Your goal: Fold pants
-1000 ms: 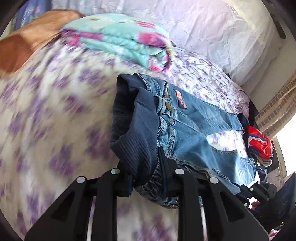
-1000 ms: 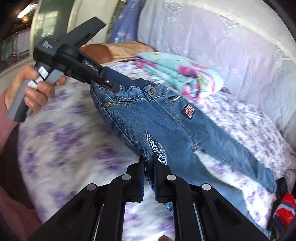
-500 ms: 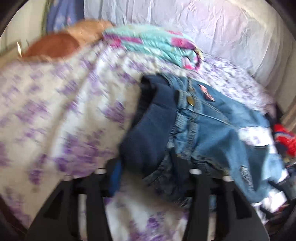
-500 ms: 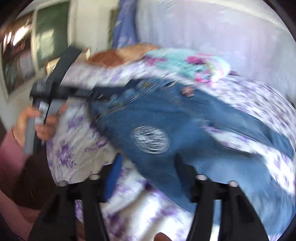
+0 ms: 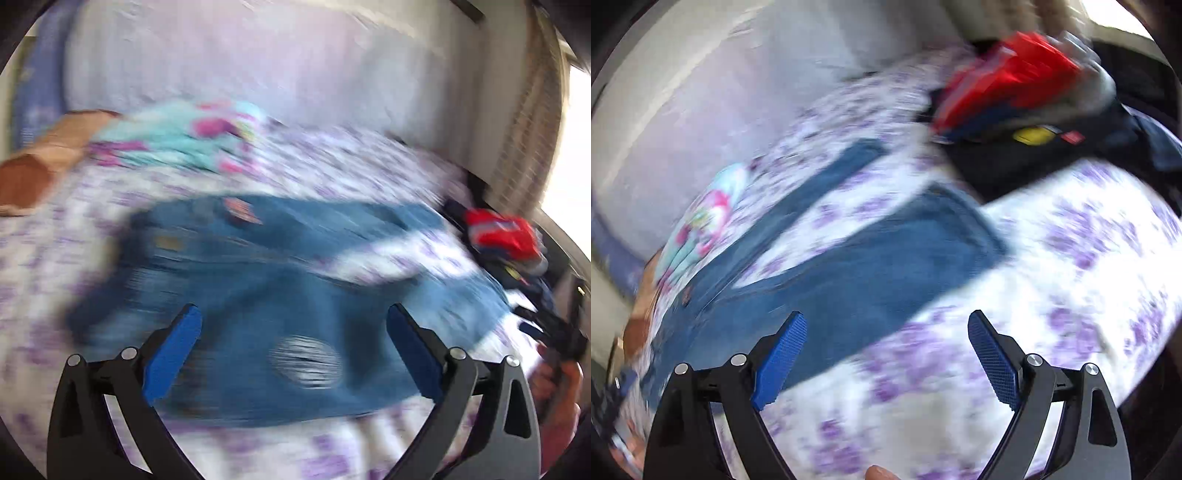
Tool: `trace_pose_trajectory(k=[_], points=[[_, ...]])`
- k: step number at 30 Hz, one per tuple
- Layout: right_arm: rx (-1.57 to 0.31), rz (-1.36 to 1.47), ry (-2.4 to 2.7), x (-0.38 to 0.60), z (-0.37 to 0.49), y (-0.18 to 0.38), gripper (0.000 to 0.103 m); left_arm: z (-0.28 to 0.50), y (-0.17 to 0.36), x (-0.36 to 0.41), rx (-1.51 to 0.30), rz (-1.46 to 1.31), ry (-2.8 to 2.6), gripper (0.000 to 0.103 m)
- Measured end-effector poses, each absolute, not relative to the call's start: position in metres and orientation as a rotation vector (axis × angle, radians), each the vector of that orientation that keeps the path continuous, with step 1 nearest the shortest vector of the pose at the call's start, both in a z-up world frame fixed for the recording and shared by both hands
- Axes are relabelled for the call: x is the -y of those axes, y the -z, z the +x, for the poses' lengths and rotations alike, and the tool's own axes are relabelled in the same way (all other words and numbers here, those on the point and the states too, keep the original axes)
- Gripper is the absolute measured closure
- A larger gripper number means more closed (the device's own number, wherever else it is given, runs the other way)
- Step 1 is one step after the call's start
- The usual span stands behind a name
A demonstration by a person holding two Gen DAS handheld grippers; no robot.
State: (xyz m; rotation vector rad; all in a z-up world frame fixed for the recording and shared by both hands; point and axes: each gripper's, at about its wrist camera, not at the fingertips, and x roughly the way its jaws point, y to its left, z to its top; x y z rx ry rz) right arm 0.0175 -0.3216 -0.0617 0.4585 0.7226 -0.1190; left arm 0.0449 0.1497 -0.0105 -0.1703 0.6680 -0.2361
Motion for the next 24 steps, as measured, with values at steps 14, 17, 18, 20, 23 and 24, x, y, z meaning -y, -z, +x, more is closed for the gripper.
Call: trace_pose_trajectory(k=[14,17,18,20,23,24], points=[[-0.724,0.401,0.152,0.343,0.069,0.088,0.071,0.064,0.068,-0.078,-0.738,-0.023,0.228,0.004],[-0.698,0.434,0.127,0.350,0.069,0.079,0.093,0.062,0.067,-0.079,-0.736,-0.012,0.220,0.004],[-0.684,0.442,0.117,0.353,0.063,0.074,0.093,0.062,0.068,-0.079,-0.738,-0.012,0.221,0.004],[-0.650,0.439,0.127,0.357,0.048,0.062,0.094,0.063,0.068,-0.078,-0.742,-0.008,0.222,0.004],[-0.622,0.453,0.137,0.365,0.024,0.054,0.094,0.063,0.069,-0.074,-0.747,0.013,0.227,0.004],[-0.636,0.453,0.140,0.366,0.020,0.057,0.093,0.063,0.070,-0.072,-0.749,0.023,0.222,0.004]])
